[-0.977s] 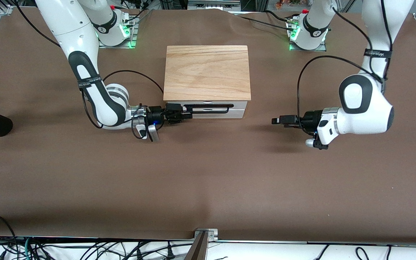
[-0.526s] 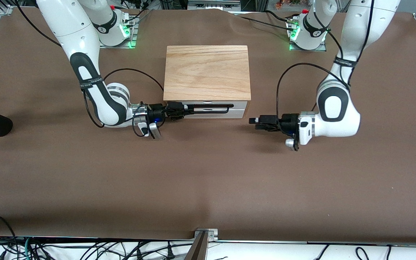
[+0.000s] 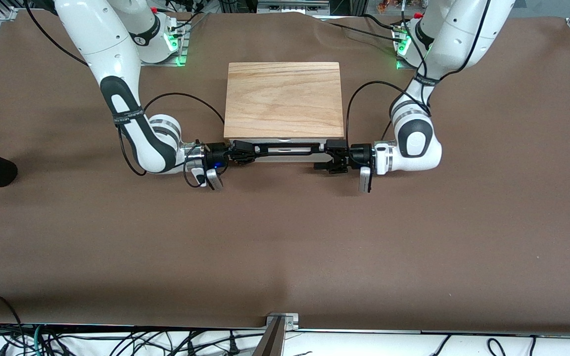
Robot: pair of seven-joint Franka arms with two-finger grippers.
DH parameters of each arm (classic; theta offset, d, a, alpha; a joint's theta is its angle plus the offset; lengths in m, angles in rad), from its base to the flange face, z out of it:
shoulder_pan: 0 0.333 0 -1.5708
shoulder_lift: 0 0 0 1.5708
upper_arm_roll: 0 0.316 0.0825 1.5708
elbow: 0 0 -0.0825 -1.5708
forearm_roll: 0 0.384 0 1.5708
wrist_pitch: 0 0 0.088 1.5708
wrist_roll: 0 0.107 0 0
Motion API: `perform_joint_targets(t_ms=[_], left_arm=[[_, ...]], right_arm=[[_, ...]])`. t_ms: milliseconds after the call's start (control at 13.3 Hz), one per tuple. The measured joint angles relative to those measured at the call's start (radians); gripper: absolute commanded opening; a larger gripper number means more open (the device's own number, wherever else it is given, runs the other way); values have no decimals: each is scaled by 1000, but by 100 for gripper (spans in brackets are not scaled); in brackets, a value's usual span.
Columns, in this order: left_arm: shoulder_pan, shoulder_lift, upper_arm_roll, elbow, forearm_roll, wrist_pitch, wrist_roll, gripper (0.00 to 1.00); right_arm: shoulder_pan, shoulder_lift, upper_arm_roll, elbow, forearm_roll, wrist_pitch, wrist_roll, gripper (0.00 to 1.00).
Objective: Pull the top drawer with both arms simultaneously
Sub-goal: 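Close the right gripper on the handle while the left gripper grasps it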
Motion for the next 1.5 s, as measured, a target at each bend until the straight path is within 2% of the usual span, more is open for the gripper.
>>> perform_joint_targets(t_ms=[225,526,676,1277,1352,1502], left_arm=[[2,5,-6,-9,0,-8,25,93],[4,4,-42,-25,-62,-27,36,91],[7,5,-46,-33,-79,-33,38,79],[36,30,-46,-43,-90,-120,38,79],[41,31,-45,-48,-90,-128,38,65],[48,31,-45,-54,-90,-134,47,61]], right_arm=[[0,0,0,0,0,0,-1,0],[0,0,-1,2,0,0,-2,0],[0,0,-1,3,0,0,-3,0],[1,0,-1,3,0,-2,-5,0],[1,0,-1,3,0,-2,-6,0],[1,0,-1,4,0,-2,-6,0]])
